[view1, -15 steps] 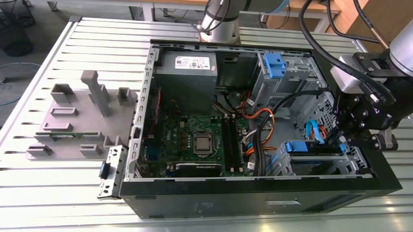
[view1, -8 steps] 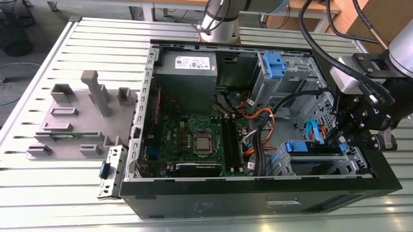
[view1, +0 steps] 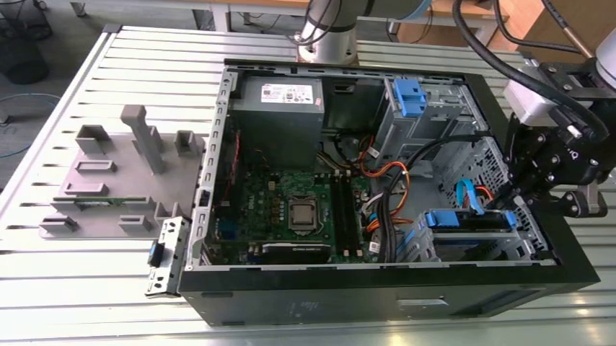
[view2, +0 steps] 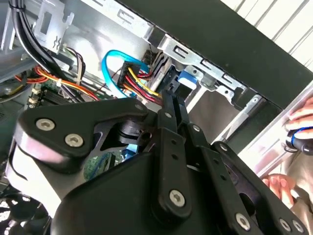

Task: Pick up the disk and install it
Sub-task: 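Insert the second disk wire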

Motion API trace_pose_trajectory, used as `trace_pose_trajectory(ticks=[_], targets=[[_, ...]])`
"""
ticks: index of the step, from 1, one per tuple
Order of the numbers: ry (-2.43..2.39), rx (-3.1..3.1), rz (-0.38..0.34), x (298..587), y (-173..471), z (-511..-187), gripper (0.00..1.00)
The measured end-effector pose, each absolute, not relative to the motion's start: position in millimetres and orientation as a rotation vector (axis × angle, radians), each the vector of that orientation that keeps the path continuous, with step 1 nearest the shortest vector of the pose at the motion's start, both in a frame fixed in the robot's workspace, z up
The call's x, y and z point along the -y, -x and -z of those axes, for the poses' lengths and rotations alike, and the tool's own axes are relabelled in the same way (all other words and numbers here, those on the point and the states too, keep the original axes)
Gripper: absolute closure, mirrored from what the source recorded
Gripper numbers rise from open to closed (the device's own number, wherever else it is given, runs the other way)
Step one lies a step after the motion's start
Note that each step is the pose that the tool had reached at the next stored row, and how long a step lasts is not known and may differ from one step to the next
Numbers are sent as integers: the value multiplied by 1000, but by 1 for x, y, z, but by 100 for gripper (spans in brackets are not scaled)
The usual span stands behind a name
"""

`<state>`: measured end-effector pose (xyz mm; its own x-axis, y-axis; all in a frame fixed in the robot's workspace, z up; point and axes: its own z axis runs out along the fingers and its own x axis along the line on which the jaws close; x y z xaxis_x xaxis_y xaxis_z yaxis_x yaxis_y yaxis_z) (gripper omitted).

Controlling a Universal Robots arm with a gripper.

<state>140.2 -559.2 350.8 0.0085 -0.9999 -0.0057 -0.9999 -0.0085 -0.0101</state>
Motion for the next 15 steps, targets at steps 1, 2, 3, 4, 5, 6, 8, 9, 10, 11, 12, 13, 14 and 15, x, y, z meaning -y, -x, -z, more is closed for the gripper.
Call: trace_pose_trajectory(ticks=[1,2,3,4,5,6,8,9,10,11,12,13,14,15], targets=[[2223,-2204,7,559,-140,-351,84],[2223,-2204,9,560,-140,-351,84],[2222,-2203,11,560,-140,-351,84],[2220,-2201,15,561,-140,-350,84],[2215,-2197,26,561,-140,-350,84],[2211,-2192,35,561,-140,-350,84],[2206,-2188,45,561,-139,-349,84],[2205,-2186,49,561,-138,-348,84],[2203,-2185,52,561,-137,-346,84],[2203,-2184,54,561,-137,-345,84],[2202,-2183,55,561,-136,-345,84],[2202,-2183,55,561,-136,-345,84],[2202,-2183,55,560,-135,-344,84],[2202,-2183,56,560,-134,-344,84]])
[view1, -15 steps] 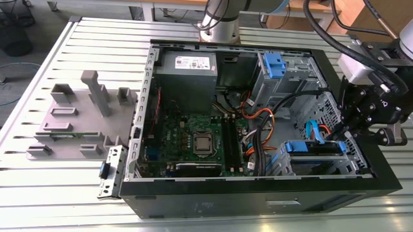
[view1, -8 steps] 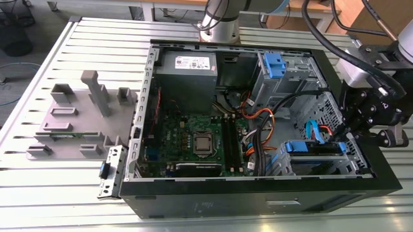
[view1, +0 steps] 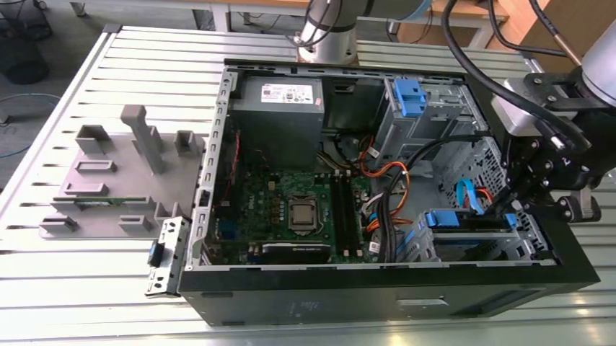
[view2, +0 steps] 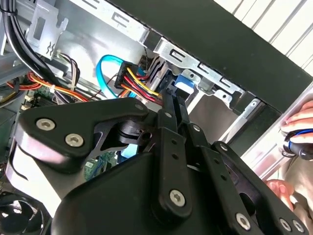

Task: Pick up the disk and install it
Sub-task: 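Insert the second disk wire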

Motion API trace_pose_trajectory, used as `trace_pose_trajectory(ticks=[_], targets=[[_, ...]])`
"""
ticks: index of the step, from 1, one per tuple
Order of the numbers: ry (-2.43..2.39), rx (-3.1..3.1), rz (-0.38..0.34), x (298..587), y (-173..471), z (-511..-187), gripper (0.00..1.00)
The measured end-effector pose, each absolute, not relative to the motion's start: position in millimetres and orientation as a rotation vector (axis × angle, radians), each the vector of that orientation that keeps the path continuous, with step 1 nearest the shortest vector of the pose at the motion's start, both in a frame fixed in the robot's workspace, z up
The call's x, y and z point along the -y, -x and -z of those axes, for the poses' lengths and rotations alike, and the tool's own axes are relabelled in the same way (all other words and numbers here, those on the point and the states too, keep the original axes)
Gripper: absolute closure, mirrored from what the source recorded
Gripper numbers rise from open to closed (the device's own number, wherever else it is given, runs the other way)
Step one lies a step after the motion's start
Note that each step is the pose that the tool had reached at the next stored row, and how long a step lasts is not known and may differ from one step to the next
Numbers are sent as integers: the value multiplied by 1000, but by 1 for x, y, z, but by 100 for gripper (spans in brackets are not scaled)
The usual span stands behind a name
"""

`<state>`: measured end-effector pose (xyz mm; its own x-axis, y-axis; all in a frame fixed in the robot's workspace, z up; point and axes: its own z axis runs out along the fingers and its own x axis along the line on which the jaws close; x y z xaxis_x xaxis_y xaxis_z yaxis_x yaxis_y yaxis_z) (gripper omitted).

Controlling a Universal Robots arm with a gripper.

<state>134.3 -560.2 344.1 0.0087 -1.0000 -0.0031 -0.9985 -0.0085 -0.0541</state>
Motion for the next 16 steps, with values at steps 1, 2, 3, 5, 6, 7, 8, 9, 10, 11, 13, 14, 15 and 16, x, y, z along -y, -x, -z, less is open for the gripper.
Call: trace_pose_trajectory(ticks=[1,2,3,5,6,7,8,9,10,11,13,14,15,16], targets=[[2202,-2183,56,560,-134,-344,84],[2202,-2183,56,559,-134,-343,84],[2202,-2182,56,559,-134,-343,84],[2201,-2183,56,558,-134,-342,84],[2202,-2183,56,558,-134,-342,84],[2202,-2183,56,558,-134,-342,84],[2202,-2183,56,558,-133,-342,84],[2201,-2183,56,558,-133,-342,84],[2201,-2183,57,559,-133,-342,84],[2201,-2182,57,559,-132,-342,84],[2201,-2182,58,559,-131,-341,84],[2201,-2182,58,559,-131,-341,84],[2200,-2181,59,559,-131,-340,84],[2200,-2181,59,559,-131,-339,84]])
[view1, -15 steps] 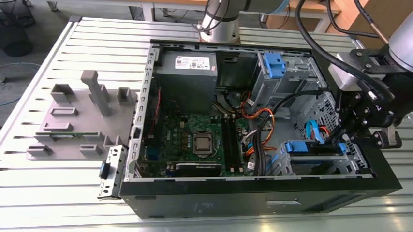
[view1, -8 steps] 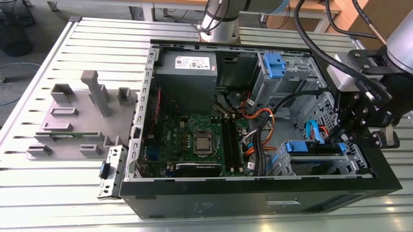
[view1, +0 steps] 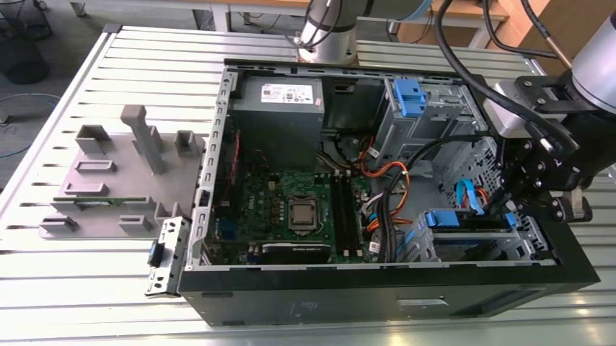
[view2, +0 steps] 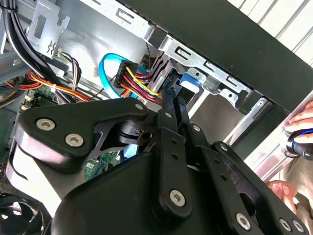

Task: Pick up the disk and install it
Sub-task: 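Insert the second disk wire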

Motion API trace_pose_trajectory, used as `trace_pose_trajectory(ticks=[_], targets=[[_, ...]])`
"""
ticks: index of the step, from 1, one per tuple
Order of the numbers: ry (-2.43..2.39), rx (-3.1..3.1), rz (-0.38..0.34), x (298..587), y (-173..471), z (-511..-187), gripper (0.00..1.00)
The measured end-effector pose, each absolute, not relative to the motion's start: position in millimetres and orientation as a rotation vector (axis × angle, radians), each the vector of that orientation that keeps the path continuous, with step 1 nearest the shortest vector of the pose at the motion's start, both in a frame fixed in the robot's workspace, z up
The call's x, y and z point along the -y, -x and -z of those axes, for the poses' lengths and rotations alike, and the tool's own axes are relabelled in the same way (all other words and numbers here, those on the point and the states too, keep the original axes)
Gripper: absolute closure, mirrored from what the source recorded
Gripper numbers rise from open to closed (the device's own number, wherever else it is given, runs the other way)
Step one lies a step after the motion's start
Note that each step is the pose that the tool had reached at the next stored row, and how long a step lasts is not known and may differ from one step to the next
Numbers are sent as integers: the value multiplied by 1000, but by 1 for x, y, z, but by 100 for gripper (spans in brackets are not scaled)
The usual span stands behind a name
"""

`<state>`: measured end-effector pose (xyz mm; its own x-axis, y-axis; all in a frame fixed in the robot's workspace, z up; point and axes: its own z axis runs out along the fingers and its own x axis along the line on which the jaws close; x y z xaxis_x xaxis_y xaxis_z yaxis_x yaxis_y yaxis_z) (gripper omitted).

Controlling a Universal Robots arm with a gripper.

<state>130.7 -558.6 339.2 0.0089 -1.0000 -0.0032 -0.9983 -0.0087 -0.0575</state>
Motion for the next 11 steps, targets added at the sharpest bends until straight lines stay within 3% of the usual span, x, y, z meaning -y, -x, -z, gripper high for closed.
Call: trace_pose_trajectory(ticks=[11], targets=[[2199,-2181,61,559,-131,-337,84]])
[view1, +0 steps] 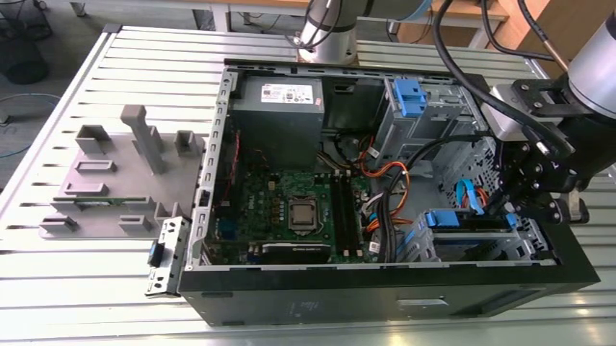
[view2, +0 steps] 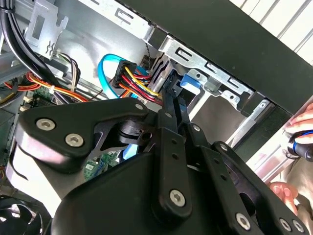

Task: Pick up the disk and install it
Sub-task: 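Insert the second disk wire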

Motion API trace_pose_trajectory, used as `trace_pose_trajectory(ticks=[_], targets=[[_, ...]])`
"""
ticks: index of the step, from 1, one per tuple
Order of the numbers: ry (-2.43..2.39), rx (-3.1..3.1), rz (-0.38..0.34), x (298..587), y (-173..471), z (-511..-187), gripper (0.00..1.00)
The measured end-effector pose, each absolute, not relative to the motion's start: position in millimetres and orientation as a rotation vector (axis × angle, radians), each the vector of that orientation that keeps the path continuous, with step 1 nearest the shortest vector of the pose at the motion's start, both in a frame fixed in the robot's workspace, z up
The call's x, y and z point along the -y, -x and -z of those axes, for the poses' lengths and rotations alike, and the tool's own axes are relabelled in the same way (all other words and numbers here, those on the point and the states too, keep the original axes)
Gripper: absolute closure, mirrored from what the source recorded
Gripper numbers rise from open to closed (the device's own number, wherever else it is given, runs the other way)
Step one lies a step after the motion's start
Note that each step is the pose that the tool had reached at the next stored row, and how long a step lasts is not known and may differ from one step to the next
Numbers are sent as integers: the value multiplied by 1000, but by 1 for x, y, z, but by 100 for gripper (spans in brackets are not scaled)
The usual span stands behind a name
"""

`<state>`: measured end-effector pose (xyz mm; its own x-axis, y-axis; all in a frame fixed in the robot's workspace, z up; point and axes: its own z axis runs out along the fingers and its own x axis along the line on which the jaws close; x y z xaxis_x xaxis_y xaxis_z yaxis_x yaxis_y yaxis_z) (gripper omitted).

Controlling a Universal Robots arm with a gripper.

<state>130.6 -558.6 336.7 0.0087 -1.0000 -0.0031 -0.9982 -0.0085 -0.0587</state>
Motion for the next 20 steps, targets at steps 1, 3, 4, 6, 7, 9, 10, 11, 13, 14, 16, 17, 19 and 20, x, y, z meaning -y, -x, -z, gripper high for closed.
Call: trace_pose_trajectory(ticks=[1,3,4,6,7,9,10,11,13,14,16,17,19,20], targets=[[2200,-2181,61,559,-131,-337,84],[2199,-2181,61,559,-131,-337,84],[2199,-2181,61,559,-131,-337,84],[2199,-2181,61,559,-131,-337,84],[2199,-2181,61,559,-131,-337,84],[2195,-2185,61,559,-131,-337,84],[2192,-2189,61,559,-131,-337,84],[2186,-2195,61,559,-131,-337,84],[2178,-2202,61,559,-131,-337,84],[2178,-2202,61,559,-131,-337,84],[2178,-2203,62,560,-131,-337,84],[2178,-2202,61,560,-131,-337,84],[2178,-2202,61,560,-131,-337,84],[2178,-2203,61,560,-131,-337,84]])
